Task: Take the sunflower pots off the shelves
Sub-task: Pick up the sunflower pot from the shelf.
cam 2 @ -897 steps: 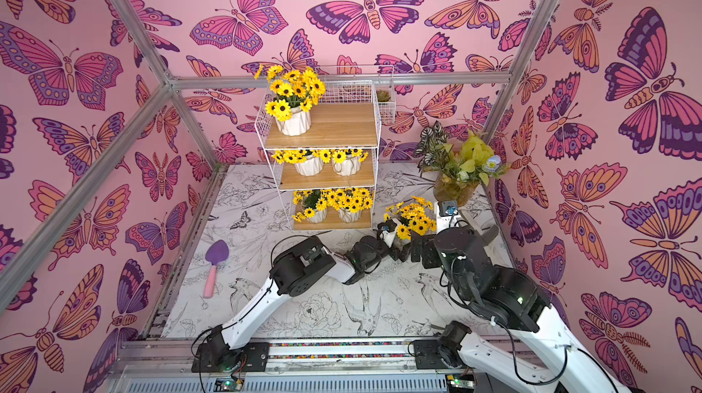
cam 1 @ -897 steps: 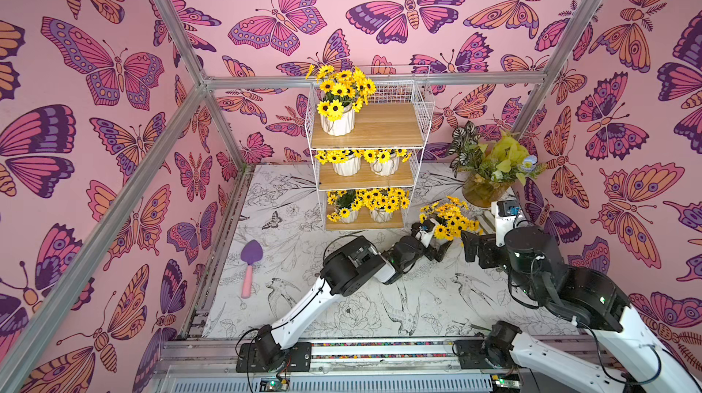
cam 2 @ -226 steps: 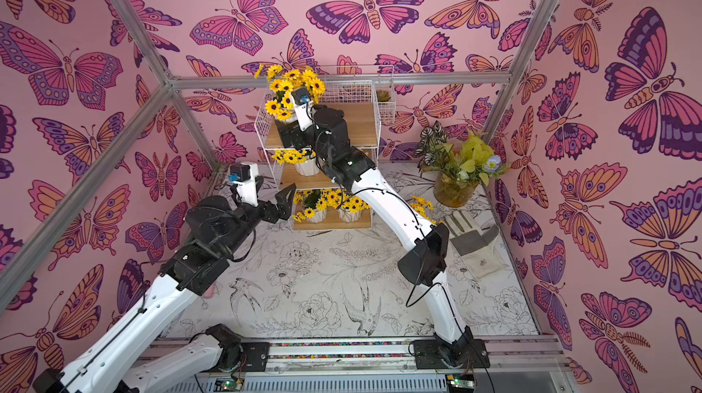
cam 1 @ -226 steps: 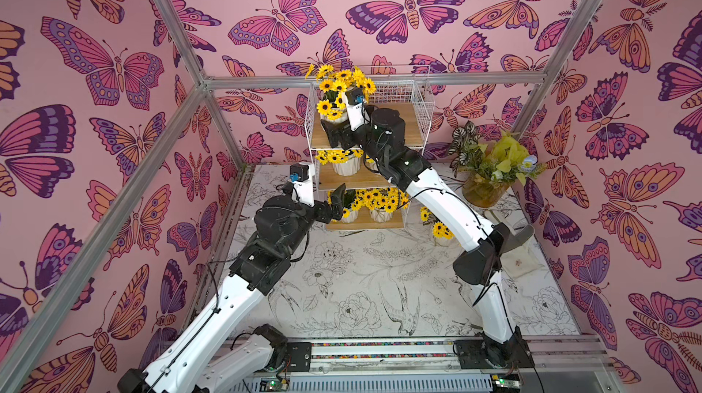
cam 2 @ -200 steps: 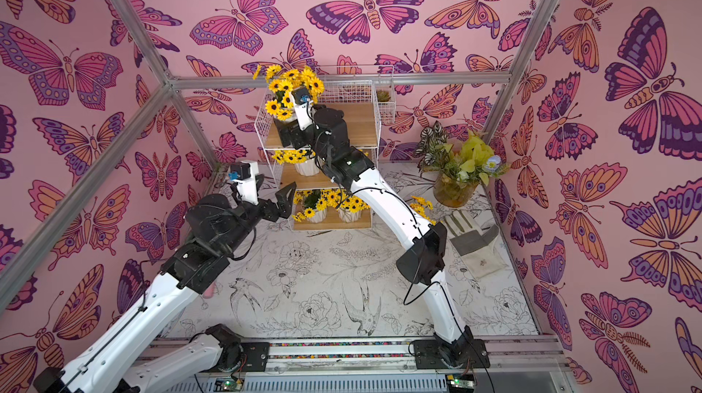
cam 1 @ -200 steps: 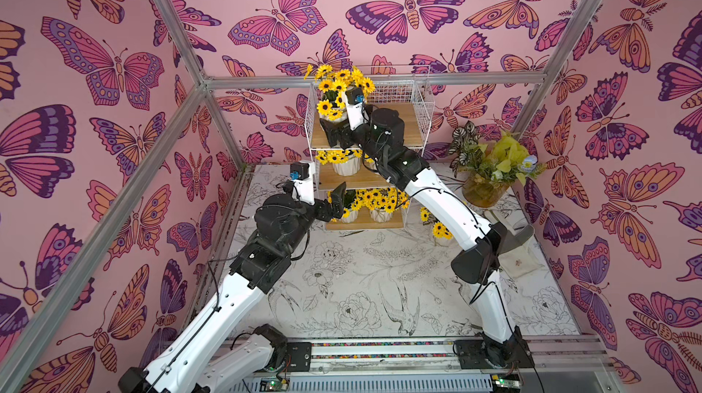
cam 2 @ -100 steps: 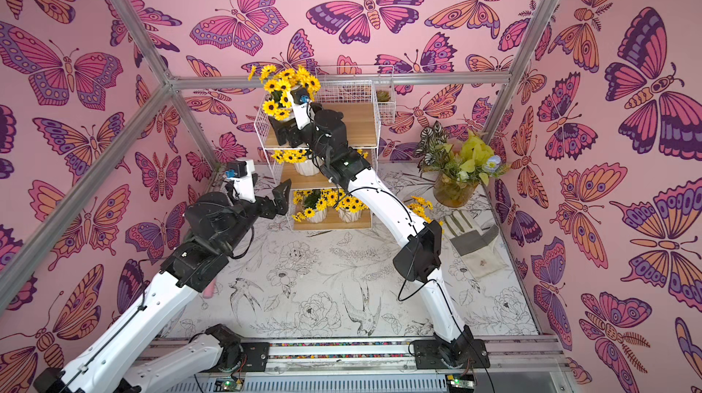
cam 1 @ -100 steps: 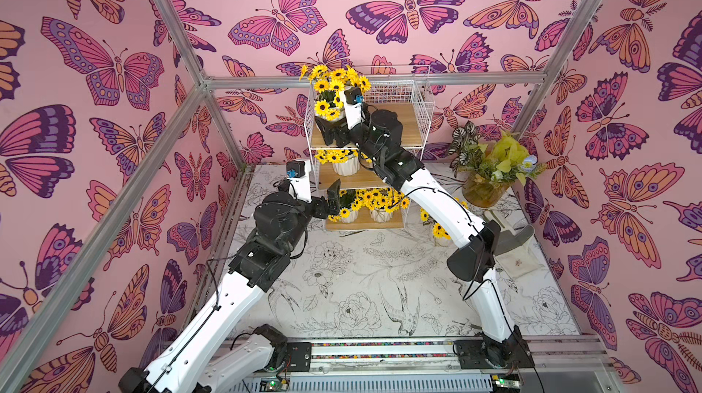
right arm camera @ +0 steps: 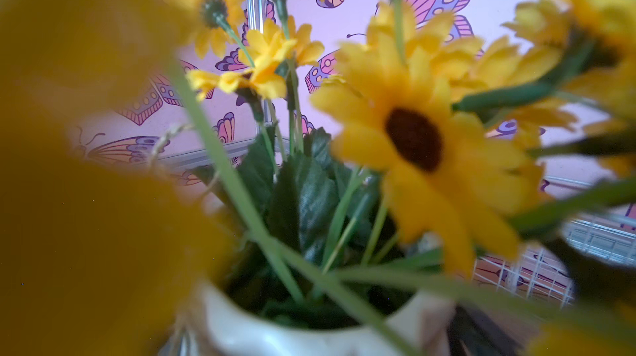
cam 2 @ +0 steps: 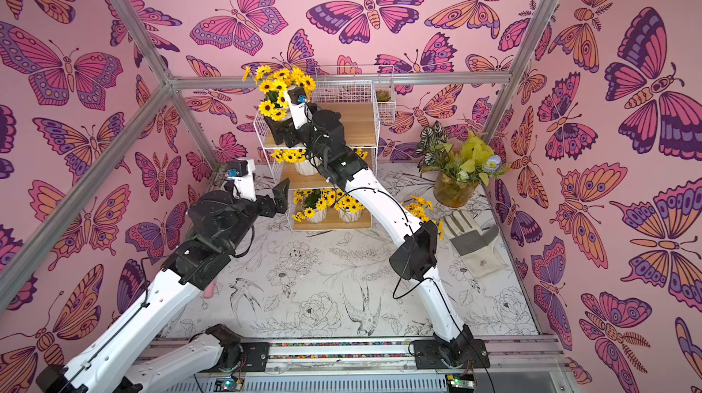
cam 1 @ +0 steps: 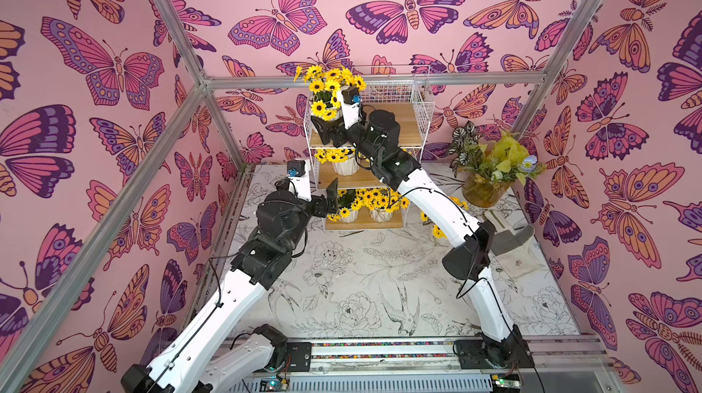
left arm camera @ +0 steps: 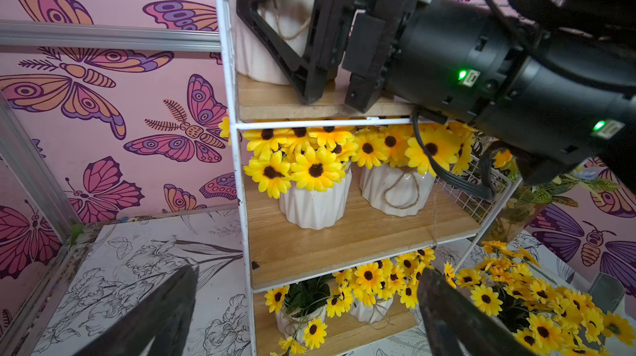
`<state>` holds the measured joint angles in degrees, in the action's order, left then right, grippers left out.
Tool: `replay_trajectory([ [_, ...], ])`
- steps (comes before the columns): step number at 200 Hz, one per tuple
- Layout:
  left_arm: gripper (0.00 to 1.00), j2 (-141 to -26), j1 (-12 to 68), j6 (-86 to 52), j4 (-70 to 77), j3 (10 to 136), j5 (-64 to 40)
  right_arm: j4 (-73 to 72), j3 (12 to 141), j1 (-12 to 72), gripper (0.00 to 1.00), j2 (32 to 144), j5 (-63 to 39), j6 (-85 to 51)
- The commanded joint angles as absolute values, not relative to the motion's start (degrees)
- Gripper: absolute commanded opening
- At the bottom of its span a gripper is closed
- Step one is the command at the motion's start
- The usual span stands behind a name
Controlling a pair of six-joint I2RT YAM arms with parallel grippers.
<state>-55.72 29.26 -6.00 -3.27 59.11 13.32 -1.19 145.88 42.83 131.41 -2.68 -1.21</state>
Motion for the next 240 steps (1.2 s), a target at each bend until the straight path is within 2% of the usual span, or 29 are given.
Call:
replay_trajectory([
  [1,0.99,-55.5,28.7,-5.0,-3.2,58.9,14.2,-0.2,146.1,41.9,0.82,134.3,-3.2,0.5],
  [25,1.00,-54.7,28.6,-4.7,-3.2,58.4,14.9,-1.1,142.5,42.0,0.71,132.1,-3.5,1.2],
  [51,1.00,-54.3,28.2,-4.1,-3.2,58.0,15.3,-6.3,133.0,42.4,0.67,126.5,-3.4,2.9],
  [119,1.00,-54.3,27.9,-5.5,-3.1,57.1,14.9,-8.0,121.3,43.2,0.70,118.2,-3.2,3.8],
  [142,1.00,-54.4,27.9,-5.8,-2.9,56.9,14.8,-9.6,118.4,43.6,0.73,116.5,-3.4,3.5],
  [168,1.00,-54.6,27.9,-5.9,-2.8,56.6,14.8,-8.8,119.4,44.0,0.88,117.3,-2.9,4.3],
  [192,1.00,-54.5,27.8,-6.0,-2.7,56.4,14.7,-6.3,123.6,44.0,0.95,120.0,-3.0,4.1],
  [196,1.00,-54.5,27.8,-6.1,-2.7,56.4,14.7,-6.2,124.1,44.0,1.00,120.2,-3.0,4.0],
  [240,1.00,-54.8,27.7,-5.8,-2.6,56.4,14.4,-5.4,129.1,44.0,0.99,123.6,-2.7,3.8],
])
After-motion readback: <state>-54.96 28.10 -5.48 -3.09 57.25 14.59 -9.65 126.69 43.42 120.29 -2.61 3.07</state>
